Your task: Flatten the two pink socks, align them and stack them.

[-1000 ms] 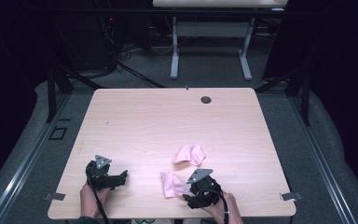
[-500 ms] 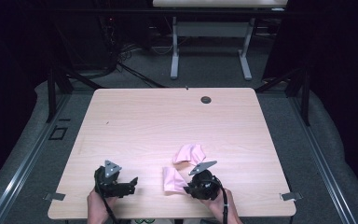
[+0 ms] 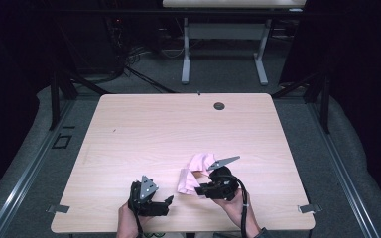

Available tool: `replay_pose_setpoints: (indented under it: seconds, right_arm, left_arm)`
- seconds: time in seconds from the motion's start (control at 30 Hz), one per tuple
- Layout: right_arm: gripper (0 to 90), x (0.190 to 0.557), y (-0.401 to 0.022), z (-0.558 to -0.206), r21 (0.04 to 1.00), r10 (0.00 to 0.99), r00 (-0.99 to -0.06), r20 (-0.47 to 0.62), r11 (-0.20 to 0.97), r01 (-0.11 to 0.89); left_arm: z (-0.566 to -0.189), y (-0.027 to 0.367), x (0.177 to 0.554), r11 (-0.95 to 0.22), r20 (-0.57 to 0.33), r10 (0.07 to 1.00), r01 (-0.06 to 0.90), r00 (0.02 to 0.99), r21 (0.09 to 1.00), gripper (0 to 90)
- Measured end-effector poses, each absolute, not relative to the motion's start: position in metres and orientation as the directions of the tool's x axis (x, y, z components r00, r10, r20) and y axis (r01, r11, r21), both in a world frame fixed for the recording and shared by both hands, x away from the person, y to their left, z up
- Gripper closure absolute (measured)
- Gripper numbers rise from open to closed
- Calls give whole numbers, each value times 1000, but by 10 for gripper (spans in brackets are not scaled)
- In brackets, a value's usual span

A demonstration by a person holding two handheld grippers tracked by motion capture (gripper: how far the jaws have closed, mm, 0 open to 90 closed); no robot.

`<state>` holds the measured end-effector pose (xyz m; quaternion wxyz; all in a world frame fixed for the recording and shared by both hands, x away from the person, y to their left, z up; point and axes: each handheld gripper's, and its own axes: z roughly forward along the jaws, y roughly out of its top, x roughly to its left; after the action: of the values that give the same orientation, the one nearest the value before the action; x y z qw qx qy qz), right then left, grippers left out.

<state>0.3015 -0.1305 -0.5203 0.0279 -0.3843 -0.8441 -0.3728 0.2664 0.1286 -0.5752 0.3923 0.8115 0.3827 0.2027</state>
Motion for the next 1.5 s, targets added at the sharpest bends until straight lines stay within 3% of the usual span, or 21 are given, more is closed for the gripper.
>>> replay_pose_setpoints:
  seconds: [0.3,0.4,0.47,0.73,0.8,0.93,1.0,1.13,1.2,1.23,1.4,1.5]
  right_arm:
    - [792,303,-128,-508,624,609,-704,364,401,670]
    - [791,303,-129,-508,627,610,-704,365,398,670]
    - [791,303,-130,-508,628,609,-701,371,391,673]
    - [789,299,-138,-511,623,613,-691,383,380,683]
    - [787,298,-142,-514,619,617,-681,394,370,693]
    - [780,296,-147,-521,608,629,-663,405,356,709]
    - [775,293,-148,-526,591,633,-659,405,369,717]
    - [756,289,-148,-538,551,648,-649,398,396,734]
    - [730,287,-148,-547,526,666,-647,372,423,738]
    - [707,286,-148,-551,515,674,-644,362,432,741]
    - [540,280,-153,-558,511,720,-636,278,450,732]
    - [493,275,-160,-549,557,728,-650,219,454,695]
  left_arm:
    - [-581,100,267,-417,60,769,427,637,802,183]
    - [-582,90,265,-420,66,760,410,647,809,247]
    - [-583,86,266,-421,82,761,393,643,817,318]
    - [-581,84,271,-434,126,745,332,655,837,837]
    - [-579,83,270,-463,164,741,319,651,827,884]
    - [-564,76,255,-613,345,696,271,630,742,889]
    - [-560,72,244,-678,393,659,280,642,679,889]
    - [-563,68,226,-729,395,617,304,681,614,887]
    - [-566,68,223,-721,347,613,324,710,613,879]
    - [-567,70,223,-712,326,618,332,715,619,851]
    - [-556,89,224,-626,211,674,396,708,672,494]
    - [-547,107,230,-544,136,728,446,672,710,388]
